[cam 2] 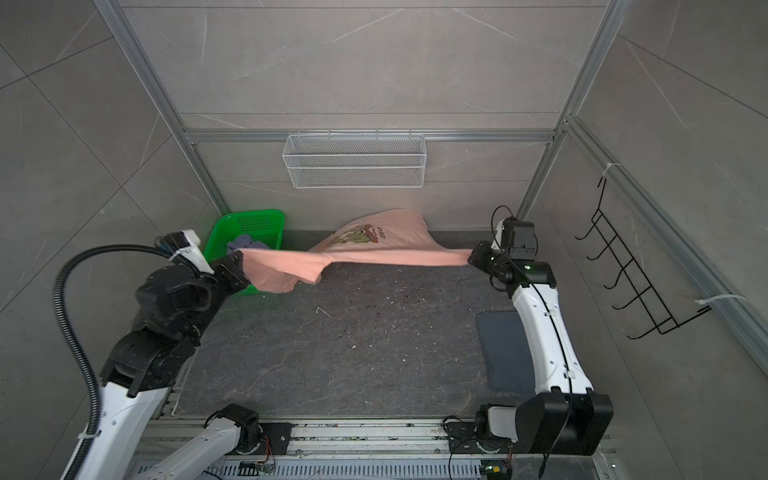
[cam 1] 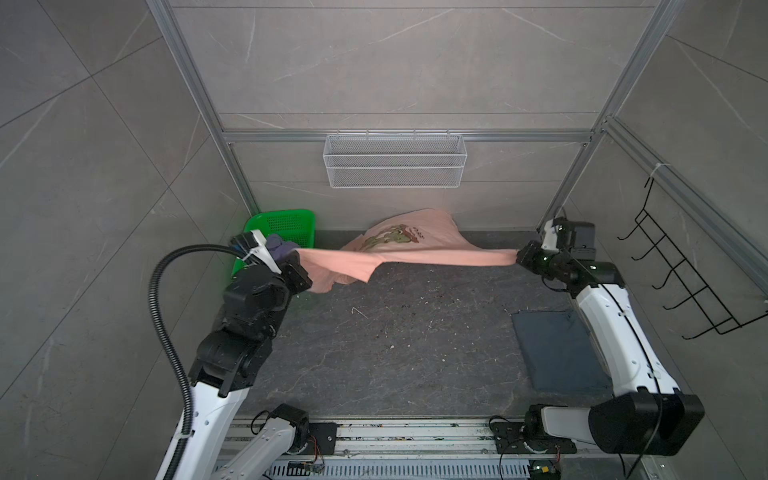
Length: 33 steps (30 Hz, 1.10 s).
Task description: Fold and stack the t-shirts
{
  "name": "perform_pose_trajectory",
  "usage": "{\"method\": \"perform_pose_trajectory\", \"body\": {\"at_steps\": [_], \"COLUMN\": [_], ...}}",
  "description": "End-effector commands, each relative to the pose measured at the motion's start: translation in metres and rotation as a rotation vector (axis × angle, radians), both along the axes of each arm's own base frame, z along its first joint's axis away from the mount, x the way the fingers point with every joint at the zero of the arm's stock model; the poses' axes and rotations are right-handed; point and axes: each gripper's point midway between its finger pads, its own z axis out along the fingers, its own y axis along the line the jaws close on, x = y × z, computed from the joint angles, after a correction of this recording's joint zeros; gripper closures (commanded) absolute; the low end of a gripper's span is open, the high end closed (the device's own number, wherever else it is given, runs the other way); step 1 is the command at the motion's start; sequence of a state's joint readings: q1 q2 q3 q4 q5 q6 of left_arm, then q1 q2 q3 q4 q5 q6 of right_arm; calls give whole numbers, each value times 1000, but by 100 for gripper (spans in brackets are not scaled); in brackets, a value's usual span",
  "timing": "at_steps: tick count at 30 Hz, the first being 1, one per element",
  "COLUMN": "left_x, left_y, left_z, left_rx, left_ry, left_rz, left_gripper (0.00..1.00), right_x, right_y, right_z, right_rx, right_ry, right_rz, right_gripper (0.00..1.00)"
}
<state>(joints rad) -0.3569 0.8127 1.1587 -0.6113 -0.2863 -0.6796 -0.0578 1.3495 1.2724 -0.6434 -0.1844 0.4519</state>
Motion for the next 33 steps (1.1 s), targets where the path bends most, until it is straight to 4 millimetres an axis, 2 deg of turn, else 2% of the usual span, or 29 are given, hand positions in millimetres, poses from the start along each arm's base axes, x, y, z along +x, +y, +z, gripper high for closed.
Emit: {"method": "perform_pose_trajectory", "body": {"at_steps": [1, 3, 6, 10, 13, 18, 26, 33], "left_x": [-47, -69, -98, -114, -116, -113, -122, -125], "left_y": [-4, -7, -9, -14, -11, -10, -11, -19], "left_z": [-122, -167, -212, -239, -245, -246, -256, -228], "left_rx": [-266, -334, -368, -372, -338, -325, -334, -374], "left_ry": [419, 543, 699, 809, 836, 844, 893, 874], "left_rz": [102, 128, 149, 142, 149, 158, 163, 113], "left_gripper": [100, 100, 100, 100, 100, 100, 100, 100], "right_x": [-32, -47, -63, -72, -77, -81, -97, -119], "right_y": [1, -1, -8, -9, -9, -9, -16, -18], "right_z": [-55, -84, -110, -130, -143, -150, -164, -161], "right_rx": [-12, -13, -31, -28, -18, -16, -63, -90], "right_ry": [152, 235, 320, 383, 425, 439, 518, 563], "right_rz": [22, 5, -42, -63, -67, -76, -92, -82], "right_gripper": [100, 100, 100, 100, 100, 100, 100, 100]}}
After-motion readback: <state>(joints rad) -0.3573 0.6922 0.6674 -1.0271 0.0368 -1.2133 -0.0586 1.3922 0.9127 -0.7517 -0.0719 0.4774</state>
